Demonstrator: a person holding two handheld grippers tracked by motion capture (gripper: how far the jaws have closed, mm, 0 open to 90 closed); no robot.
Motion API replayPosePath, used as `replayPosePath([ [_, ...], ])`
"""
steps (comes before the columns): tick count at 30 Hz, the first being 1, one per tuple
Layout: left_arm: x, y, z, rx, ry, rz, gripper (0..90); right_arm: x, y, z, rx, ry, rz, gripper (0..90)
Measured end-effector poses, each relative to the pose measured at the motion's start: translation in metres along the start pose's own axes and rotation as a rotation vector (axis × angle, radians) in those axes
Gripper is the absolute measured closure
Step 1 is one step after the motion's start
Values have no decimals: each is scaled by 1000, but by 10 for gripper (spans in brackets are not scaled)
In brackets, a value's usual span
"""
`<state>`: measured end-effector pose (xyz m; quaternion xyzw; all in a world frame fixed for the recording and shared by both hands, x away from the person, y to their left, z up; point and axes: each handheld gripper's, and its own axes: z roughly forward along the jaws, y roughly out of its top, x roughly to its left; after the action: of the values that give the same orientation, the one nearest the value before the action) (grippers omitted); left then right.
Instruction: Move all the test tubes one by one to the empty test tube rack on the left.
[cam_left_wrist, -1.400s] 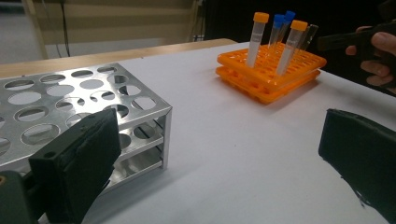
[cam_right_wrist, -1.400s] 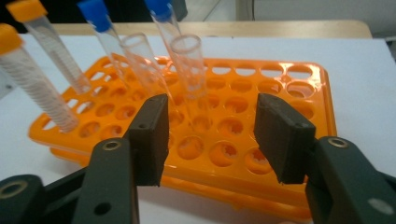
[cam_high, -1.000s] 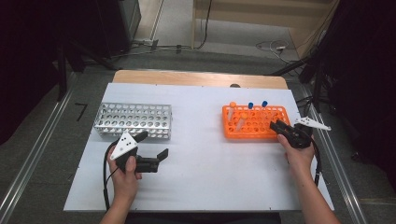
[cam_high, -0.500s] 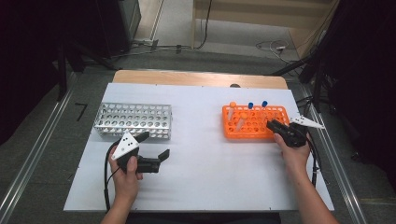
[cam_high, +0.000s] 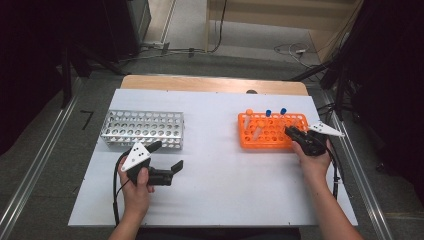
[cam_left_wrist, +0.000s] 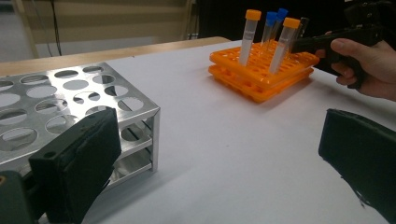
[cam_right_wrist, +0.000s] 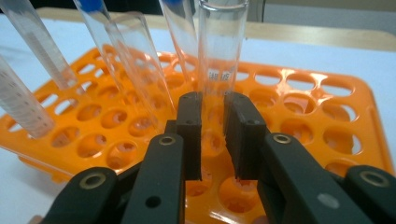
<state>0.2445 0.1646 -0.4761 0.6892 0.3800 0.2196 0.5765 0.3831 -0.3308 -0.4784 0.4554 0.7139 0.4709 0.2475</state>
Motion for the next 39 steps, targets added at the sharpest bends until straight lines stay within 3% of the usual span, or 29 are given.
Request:
replayPosePath([
  [4,-4,6,0,-1,0,15,0,2,8,-14,-34,5,6,744],
  [8,-10,11,2,23,10,39,0,4,14,-26,-39,20,3,744],
  [12,-18,20,5,29,-7,52,0,9,23,-42,-43,38,2,744],
  [16,-25,34,10,26,-34,71,0,19,32,-53,-43,80,-20,744],
  [19,-28,41,15,29,-53,76,0,34,41,-59,-39,133,-56,744],
  [23,-29,47,24,36,-65,71,0,48,44,-59,-31,180,-76,744],
  [25,-29,49,29,37,-70,59,0,65,43,-55,-13,228,-109,744],
  [26,-28,50,32,42,-74,57,0,65,43,-55,-13,228,-109,744],
  [27,-27,49,36,47,-73,53,8,77,41,-52,-5,264,-124,744],
  [29,-25,47,40,53,-64,43,27,82,39,-50,-1,280,-130,744],
  [32,-27,43,44,69,-76,53,35,101,29,-40,27,337,-160,745],
  [38,-36,42,48,78,-80,21,178,122,15,-27,79,389,-196,744],
  [39,-38,42,50,82,-89,17,225,131,12,-23,94,400,-218,744],
])
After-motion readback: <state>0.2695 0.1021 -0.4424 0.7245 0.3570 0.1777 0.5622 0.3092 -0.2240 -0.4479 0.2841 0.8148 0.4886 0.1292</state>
